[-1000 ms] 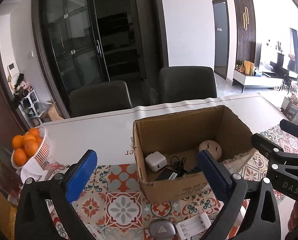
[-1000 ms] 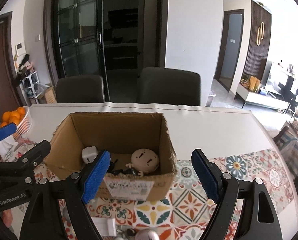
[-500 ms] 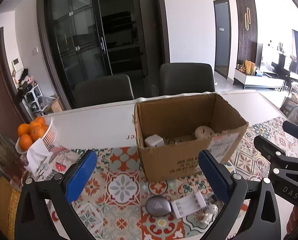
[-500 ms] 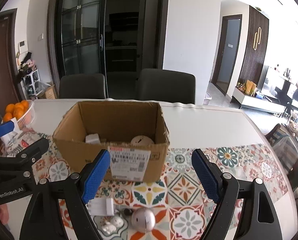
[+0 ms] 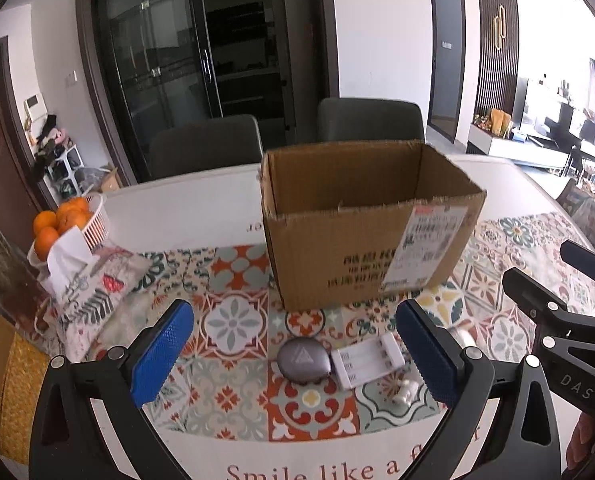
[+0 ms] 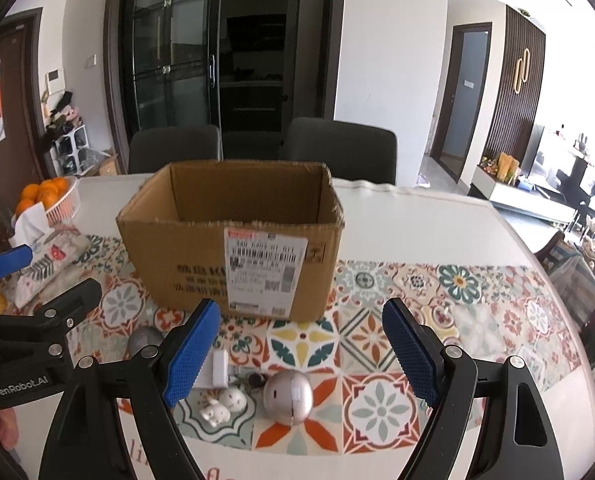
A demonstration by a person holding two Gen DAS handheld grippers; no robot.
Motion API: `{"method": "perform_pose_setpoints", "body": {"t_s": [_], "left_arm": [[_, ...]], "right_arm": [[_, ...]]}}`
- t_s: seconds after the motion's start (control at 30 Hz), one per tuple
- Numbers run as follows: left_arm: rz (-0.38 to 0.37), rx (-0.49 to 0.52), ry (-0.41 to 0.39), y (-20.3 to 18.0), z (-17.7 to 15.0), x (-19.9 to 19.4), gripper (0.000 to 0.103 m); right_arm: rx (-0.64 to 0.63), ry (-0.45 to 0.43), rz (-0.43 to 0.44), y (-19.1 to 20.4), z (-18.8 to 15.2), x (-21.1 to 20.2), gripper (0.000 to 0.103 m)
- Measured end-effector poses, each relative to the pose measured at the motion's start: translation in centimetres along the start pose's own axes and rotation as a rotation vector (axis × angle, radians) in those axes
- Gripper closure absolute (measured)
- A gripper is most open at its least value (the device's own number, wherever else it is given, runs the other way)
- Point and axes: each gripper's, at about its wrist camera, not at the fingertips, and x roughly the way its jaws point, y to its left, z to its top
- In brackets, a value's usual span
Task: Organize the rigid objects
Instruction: 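Move both open tools back toward the remaining items, then close the right tool on the silver egg speaker while the left tool grasps the white figurine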
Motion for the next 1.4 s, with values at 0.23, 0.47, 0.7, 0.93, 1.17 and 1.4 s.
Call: {"method": "perform_pose_setpoints", "body": {"t_s": [0.23, 0.47, 0.7, 0.93, 1.17, 1.4], "left_arm": [[-0.013, 0.0, 0.045, -0.3, -2.2, 1.0, 0.0], [-0.022, 0.014, 0.081, -0.9, -4.0, 2.5, 0.0], [-0.04, 0.029, 0.109, -1.6, -5.7, 4.0, 0.0], [-0.051, 0.046, 0.134, -2.3, -7.4, 5.6, 0.0], [-0.052, 0.088, 0.136, -2.9, -8.6, 6.9, 0.0], [-0.05, 0.103, 0.162, -3.0, -9.4, 8.7, 0.001]], "right_arm": [[-0.001, 0.037, 0.023, 0.2, -2.2, 0.8, 0.02], [0.005, 0.081, 0.042, 0.3, -4.4, 2.4, 0.02], [0.007, 0.119, 0.055, 0.1, -6.3, 3.8, 0.02], [0.02, 0.152, 0.063, -0.2, -8.1, 5.5, 0.021], [0.013, 0.163, 0.068, -0.2, -9.5, 7.1, 0.022], [-0.016, 0.175, 0.063, 0.3, -10.1, 9.0, 0.027]]}}
